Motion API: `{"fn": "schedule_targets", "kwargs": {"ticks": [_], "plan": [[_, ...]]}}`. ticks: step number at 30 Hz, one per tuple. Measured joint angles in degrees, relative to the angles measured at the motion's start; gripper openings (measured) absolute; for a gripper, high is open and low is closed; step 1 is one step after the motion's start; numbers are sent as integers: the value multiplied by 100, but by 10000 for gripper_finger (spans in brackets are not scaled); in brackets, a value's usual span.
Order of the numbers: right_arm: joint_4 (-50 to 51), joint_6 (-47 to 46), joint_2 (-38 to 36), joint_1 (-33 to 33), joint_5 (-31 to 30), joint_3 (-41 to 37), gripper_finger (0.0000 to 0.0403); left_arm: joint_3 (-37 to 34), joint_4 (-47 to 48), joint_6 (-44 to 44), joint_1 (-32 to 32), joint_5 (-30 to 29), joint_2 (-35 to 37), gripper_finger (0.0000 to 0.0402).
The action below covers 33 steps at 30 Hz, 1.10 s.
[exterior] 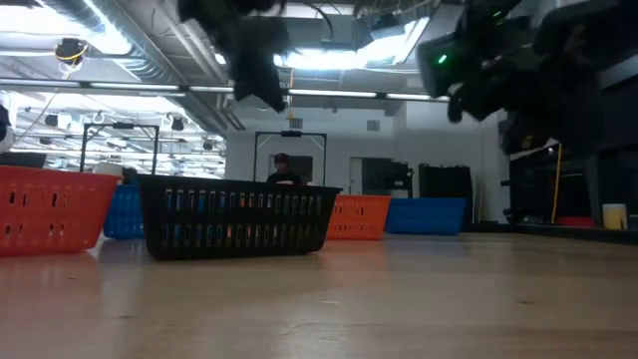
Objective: Stack baskets by color
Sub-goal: Stack the right orange basket on top of the other orange basket
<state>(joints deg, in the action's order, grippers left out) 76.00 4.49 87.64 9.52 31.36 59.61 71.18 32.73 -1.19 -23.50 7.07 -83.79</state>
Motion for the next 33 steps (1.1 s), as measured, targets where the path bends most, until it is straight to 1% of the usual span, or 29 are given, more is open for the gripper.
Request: {"fn": "schedule_targets", "kwargs": {"ticks": [3,7,9,11,14,19,21,28,33], "plan": [[-422,-432,-684,-57,-151,-263,92,508,160,-348,-74,-112,-467,0],[-739,-879,-1491,-193,-593,-543,92,1002,132,-894,-36,-299,-901,0],[-777,-1074,-1831,-253,-713,-679,92,1169,90,-1214,24,-312,-1056,0],[-799,-1328,-2146,-319,-738,-791,92,1294,92,-1292,73,-308,-1181,3],[-882,-1619,-2541,-426,-737,-935,92,1342,127,-1296,123,-295,-1414,23],[-965,-1865,-3045,-566,-738,-1130,92,1337,125,-1296,117,-347,-1895,80],[-966,-1945,-3199,-615,-774,-1158,92,1336,112,-1281,117,-345,-2040,93],[-1073,-1921,-3584,-721,-797,-1163,92,1335,136,-1105,158,-341,-2181,98],[-1082,-1924,-3733,-721,-1074,-1163,92,1326,168,-1098,151,-297,-2277,98]]}}
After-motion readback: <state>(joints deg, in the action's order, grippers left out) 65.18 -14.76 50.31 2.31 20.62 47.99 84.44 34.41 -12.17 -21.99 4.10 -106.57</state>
